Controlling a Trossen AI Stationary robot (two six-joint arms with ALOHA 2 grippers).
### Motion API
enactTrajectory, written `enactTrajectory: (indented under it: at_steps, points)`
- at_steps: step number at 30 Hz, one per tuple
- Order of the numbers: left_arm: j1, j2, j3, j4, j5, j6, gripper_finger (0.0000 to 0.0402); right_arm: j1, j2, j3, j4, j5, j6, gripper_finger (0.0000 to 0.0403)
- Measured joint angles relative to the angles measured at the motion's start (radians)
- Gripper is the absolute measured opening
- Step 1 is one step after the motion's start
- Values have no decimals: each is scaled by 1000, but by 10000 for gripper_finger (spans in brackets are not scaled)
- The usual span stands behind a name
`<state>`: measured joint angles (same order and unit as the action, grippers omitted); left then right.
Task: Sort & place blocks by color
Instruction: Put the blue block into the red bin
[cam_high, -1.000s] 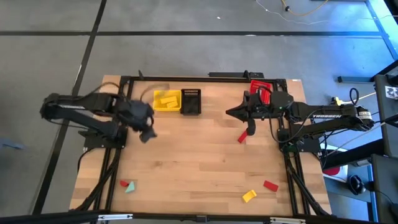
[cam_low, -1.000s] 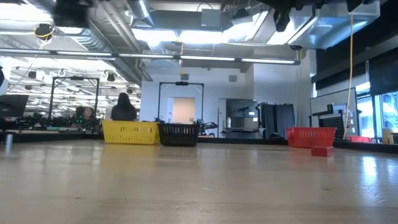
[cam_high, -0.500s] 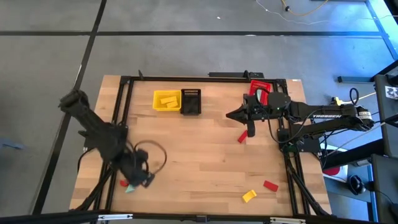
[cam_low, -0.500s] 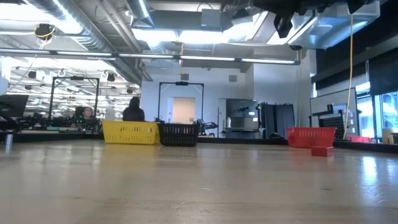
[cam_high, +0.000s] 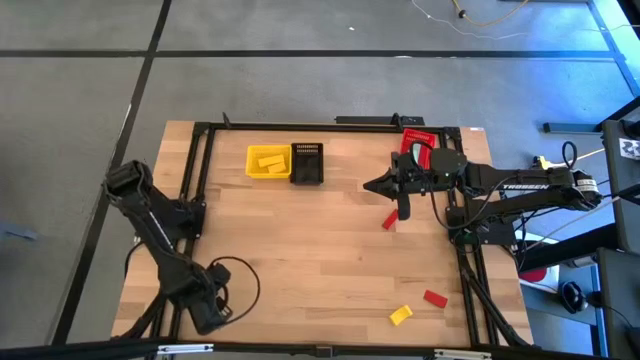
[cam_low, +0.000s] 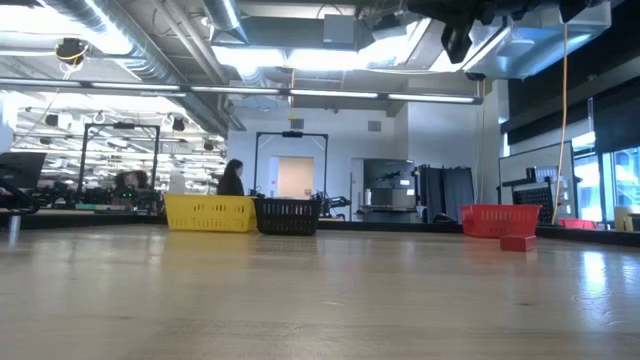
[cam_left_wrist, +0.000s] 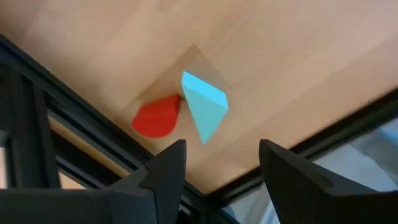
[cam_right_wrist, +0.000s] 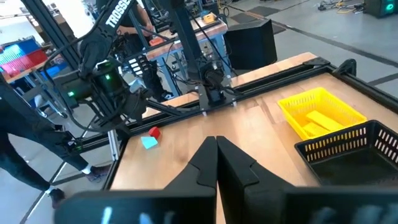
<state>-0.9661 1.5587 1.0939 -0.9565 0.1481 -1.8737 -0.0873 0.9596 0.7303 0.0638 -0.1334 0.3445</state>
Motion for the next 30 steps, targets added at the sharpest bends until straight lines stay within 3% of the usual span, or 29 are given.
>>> enactTrajectory:
  at_steps: [10, 17, 30]
  points:
    - [0, 0, -61, 35, 24, -34, 195, 0, 0, 0, -62, 0, 45, 0]
    - [0, 0, -175, 222, 17, -95, 195, 0, 0, 0, -62, 0, 45, 0]
    - [1, 0, -254, 263, 28, -110, 195, 0, 0, 0, -62, 0, 48, 0]
